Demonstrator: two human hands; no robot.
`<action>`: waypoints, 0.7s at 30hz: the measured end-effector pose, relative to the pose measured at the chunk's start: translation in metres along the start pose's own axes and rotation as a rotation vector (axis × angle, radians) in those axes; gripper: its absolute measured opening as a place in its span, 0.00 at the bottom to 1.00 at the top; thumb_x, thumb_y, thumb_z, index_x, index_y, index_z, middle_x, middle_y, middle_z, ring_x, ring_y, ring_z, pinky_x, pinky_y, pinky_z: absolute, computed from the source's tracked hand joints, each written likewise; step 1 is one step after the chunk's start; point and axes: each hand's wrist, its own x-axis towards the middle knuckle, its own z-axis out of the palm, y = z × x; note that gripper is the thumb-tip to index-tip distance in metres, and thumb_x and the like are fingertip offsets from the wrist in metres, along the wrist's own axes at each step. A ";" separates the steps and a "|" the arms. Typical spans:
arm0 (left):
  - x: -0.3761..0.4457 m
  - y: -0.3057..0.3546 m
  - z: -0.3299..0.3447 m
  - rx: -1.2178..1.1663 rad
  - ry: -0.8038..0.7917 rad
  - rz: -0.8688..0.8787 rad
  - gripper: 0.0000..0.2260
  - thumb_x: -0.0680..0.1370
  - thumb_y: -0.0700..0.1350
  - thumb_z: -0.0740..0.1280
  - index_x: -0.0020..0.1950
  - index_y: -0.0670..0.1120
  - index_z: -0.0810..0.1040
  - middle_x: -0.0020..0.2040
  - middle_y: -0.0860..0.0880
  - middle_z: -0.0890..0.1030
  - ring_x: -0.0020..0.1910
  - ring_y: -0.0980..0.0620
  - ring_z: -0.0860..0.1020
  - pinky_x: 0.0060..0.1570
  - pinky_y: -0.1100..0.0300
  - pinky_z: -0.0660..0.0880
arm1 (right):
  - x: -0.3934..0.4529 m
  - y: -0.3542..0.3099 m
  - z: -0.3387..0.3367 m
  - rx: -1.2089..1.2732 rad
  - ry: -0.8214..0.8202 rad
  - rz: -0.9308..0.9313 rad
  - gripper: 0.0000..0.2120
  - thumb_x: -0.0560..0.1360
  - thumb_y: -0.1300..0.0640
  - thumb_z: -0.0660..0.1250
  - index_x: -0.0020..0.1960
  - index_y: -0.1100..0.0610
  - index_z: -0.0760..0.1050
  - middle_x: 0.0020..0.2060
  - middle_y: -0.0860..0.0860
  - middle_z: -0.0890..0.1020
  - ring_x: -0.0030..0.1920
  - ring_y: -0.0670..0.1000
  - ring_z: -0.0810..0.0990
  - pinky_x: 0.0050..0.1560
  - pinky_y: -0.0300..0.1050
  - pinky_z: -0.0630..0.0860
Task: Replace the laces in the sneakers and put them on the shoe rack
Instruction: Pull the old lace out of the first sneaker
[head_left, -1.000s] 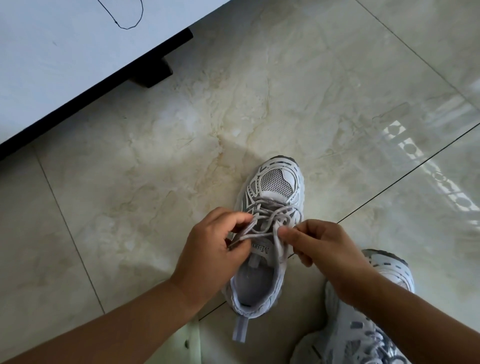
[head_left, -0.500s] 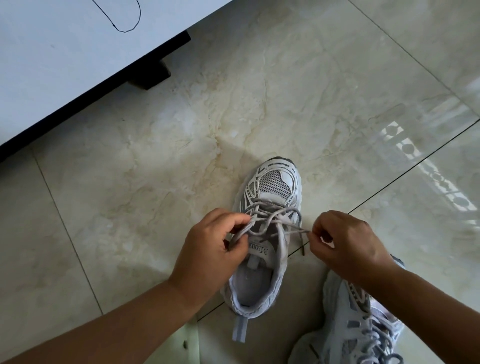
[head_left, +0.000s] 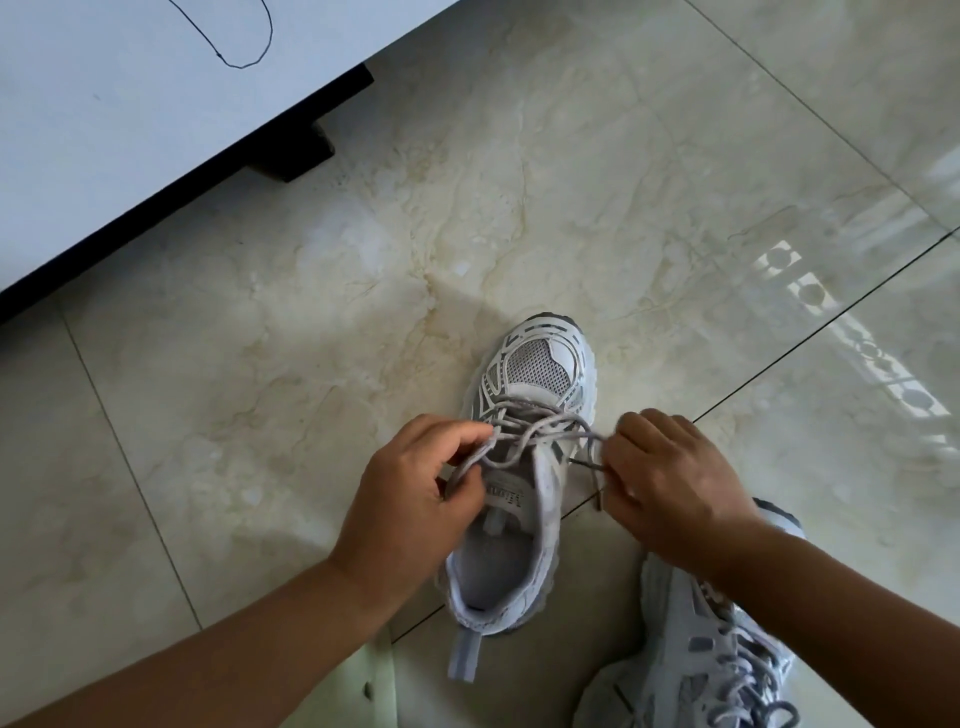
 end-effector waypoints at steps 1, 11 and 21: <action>0.000 -0.001 -0.001 -0.008 0.006 -0.001 0.15 0.70 0.41 0.65 0.55 0.47 0.81 0.47 0.53 0.79 0.45 0.61 0.78 0.40 0.68 0.76 | -0.006 0.009 0.002 -0.032 -0.048 0.035 0.04 0.66 0.60 0.69 0.35 0.57 0.74 0.31 0.51 0.73 0.30 0.51 0.71 0.32 0.46 0.74; 0.006 0.008 0.002 -0.001 0.014 -0.095 0.07 0.70 0.49 0.71 0.45 0.48 0.83 0.40 0.57 0.78 0.40 0.62 0.78 0.37 0.75 0.71 | -0.002 -0.035 -0.011 0.464 0.131 0.116 0.11 0.72 0.51 0.63 0.37 0.57 0.76 0.33 0.47 0.75 0.34 0.47 0.73 0.34 0.43 0.72; 0.028 0.014 0.006 -0.204 -0.120 -0.415 0.05 0.72 0.40 0.70 0.36 0.45 0.79 0.29 0.52 0.78 0.28 0.60 0.73 0.29 0.69 0.69 | -0.002 -0.061 -0.005 0.588 0.031 0.418 0.12 0.65 0.49 0.72 0.33 0.51 0.69 0.24 0.45 0.73 0.32 0.47 0.74 0.27 0.34 0.66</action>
